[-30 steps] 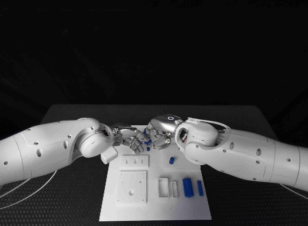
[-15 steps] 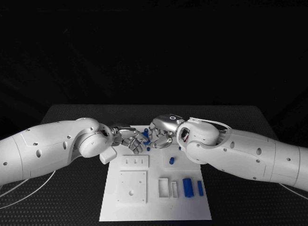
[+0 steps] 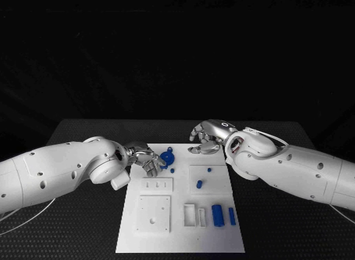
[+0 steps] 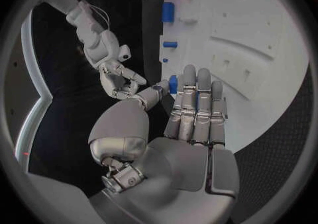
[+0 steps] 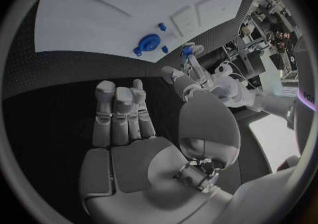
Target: Assemble the parts on the task board
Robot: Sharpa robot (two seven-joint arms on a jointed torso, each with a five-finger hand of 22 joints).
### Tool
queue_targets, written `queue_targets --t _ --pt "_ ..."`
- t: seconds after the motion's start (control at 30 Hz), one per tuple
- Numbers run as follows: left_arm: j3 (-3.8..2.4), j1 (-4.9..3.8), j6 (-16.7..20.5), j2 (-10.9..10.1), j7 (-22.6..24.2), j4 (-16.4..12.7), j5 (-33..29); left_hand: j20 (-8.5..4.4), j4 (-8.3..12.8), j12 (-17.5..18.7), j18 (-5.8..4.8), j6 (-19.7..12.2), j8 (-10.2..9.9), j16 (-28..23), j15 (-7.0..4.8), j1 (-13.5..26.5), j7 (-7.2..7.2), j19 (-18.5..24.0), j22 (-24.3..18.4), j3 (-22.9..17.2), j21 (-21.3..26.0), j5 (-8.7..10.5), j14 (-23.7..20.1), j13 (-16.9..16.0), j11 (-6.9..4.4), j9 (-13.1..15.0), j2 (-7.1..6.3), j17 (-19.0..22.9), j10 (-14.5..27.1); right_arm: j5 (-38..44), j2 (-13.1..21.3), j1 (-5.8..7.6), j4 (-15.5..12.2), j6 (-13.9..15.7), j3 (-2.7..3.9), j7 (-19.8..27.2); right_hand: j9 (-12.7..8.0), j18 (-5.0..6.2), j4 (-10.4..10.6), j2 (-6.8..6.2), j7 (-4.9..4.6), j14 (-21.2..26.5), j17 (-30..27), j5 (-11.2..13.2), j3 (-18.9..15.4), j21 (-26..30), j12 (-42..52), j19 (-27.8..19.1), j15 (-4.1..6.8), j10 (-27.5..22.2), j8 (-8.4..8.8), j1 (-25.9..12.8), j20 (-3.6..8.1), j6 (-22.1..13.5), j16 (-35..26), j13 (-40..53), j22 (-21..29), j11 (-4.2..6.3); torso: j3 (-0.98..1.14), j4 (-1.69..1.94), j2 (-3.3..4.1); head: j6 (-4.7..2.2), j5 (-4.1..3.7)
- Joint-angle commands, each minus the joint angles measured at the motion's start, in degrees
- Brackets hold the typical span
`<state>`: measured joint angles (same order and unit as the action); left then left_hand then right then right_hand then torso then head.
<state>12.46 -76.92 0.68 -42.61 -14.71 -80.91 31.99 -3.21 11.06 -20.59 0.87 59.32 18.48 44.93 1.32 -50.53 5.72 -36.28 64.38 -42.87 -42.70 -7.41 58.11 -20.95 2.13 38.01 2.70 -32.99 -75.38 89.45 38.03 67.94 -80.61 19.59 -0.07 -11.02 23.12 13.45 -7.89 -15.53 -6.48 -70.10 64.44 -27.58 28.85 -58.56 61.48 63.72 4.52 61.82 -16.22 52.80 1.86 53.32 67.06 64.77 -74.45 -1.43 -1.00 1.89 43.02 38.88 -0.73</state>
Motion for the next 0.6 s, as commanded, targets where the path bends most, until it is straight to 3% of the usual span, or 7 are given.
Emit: queue_targets --t 0.03,0.17,0.37,0.53,0.6 --pt "0.73 -0.01 6.53 -0.53 -0.24 -1.29 9.88 -1.48 0.35 -3.03 -0.07 1.76 0.2 2.49 -1.53 -0.76 -1.34 -2.93 0.78 0.35 -1.81 -0.96 2.36 -1.88 -3.56 0.33 -0.19 -1.11 -4.71 -6.85 0.63 0.0 1.29 4.79 0.48 2.8 0.1 1.55 0.09 0.75 -1.46 -0.05 -0.1 -0.83 -0.37 0.25 0.39 0.11 0.22 0.08 -0.16 0.24 0.44 -1.52 0.02 -0.15 -0.02 -0.04 0.01 -0.04 0.0 0.19 0.26" --pt "1.29 -0.01 8.85 -1.2 -1.5 -2.38 13.57 -4.2 1.56 -8.98 0.77 3.65 1.7 7.55 -4.06 0.22 -2.54 -8.15 2.53 0.96 -5.53 -5.74 5.15 -6.19 -4.92 2.61 -0.12 -3.2 -4.55 -8.79 0.95 0.13 3.09 5.35 1.24 3.5 0.15 1.55 0.15 1.14 -1.43 -0.19 -0.14 -1.32 -0.41 0.23 0.52 0.26 0.26 0.19 -0.24 0.6 0.53 -1.49 0.09 -0.29 -0.01 0.01 0.12 0.01 0.04 0.31 0.64" --pt "1.35 -0.01 9.24 -1.18 -4.01 -3.6 17.89 -8.01 2.85 -16.74 2.18 4.38 1.65 15.94 -8.75 1.4 -3.75 -15.88 5.15 0.33 -11.24 -7.8 10.17 -11.9 -6.45 5.16 -0.52 -6.94 -5.98 -11.32 0.86 0.7 6.89 5.4 1.68 4.14 0.19 1.55 0.16 1.33 -1.41 -0.28 -0.16 -1.49 -0.45 0.21 0.61 0.36 0.28 0.27 -0.29 0.82 0.57 -1.47 0.13 -0.38 -0.02 0.02 0.09 0.05 0.0 0.92 0.79" --pt "1.35 0.01 8.06 -0.77 -6.48 -4.3 21.32 -9.57 3.25 -21.46 2.71 5.02 1.19 19.67 -10.7 2.02 -4.31 -18.68 6.52 -0.05 -13.94 -8.85 11.8 -15.77 -7.1 6.04 -0.52 -8.6 -6.69 -12.33 0.75 1.03 8.78 5.37 1.83 4.5 0.22 1.55 0.01 1.59 -1.4 -0.36 -0.19 -1.76 -0.41 0.2 0.71 0.43 0.29 0.32 -0.33 1.31 0.63 -1.49 0.18 -0.51 -0.03 0.04 0.13 0.01 0.04 1.44 1.16" --pt "1.36 0.01 7.0 -0.5 -7.31 -4.05 21.79 -10.42 3.82 -23.56 3.12 5.46 1.08 21.44 -11.59 2.41 -4.57 -20.44 7.38 -0.07 -15.76 -10.73 12.67 -17.43 -7.37 6.49 -0.55 -9.35 -7.06 -12.37 0.71 1.13 9.45 5.11 1.87 4.56 0.23 1.55 -0.03 1.64 -1.41 -0.38 -0.2 -2.0 -0.4 0.2 0.74 0.44 0.29 0.32 -0.34 1.47 0.63 -1.51 0.19 -0.57 -0.04 0.04 0.16 0.0 0.05 1.8 1.26"
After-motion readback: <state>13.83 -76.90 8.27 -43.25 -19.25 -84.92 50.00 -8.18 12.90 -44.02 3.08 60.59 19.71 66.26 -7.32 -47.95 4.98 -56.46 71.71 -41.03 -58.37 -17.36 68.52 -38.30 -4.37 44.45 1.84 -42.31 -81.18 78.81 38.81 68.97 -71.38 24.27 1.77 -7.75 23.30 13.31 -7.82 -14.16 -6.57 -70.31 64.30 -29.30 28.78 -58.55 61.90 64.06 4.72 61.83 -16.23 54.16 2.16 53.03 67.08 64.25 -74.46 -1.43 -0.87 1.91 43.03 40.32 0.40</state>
